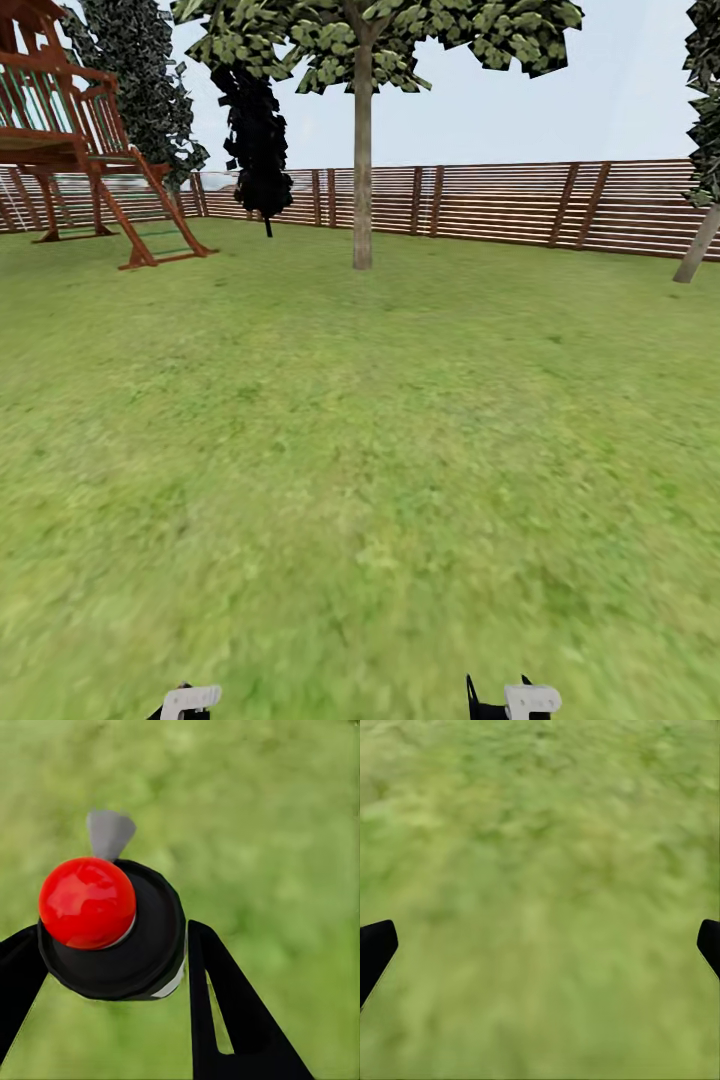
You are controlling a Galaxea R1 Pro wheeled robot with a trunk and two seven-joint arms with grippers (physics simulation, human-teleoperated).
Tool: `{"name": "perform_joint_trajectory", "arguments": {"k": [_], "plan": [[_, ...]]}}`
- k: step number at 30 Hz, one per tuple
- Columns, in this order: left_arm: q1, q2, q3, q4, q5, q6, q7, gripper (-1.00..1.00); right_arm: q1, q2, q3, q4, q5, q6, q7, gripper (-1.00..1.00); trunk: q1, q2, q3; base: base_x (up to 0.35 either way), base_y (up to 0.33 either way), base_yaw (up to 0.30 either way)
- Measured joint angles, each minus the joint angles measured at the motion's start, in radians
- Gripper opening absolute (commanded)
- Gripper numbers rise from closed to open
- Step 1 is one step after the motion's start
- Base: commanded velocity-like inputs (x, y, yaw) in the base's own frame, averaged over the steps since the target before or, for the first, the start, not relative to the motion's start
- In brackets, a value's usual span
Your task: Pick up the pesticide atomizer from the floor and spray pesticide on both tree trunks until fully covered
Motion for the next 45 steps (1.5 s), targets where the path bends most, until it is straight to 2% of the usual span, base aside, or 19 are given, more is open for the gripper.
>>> {"name": "perform_joint_trajectory", "arguments": {"k": [45], "plan": [[0.000,0.000,0.000,0.000,0.000,0.000,0.001,-1.00,0.000,0.000,0.000,0.000,0.000,0.000,0.000,1.00,0.000,0.000,0.000,0.338,0.000,0.000]]}}
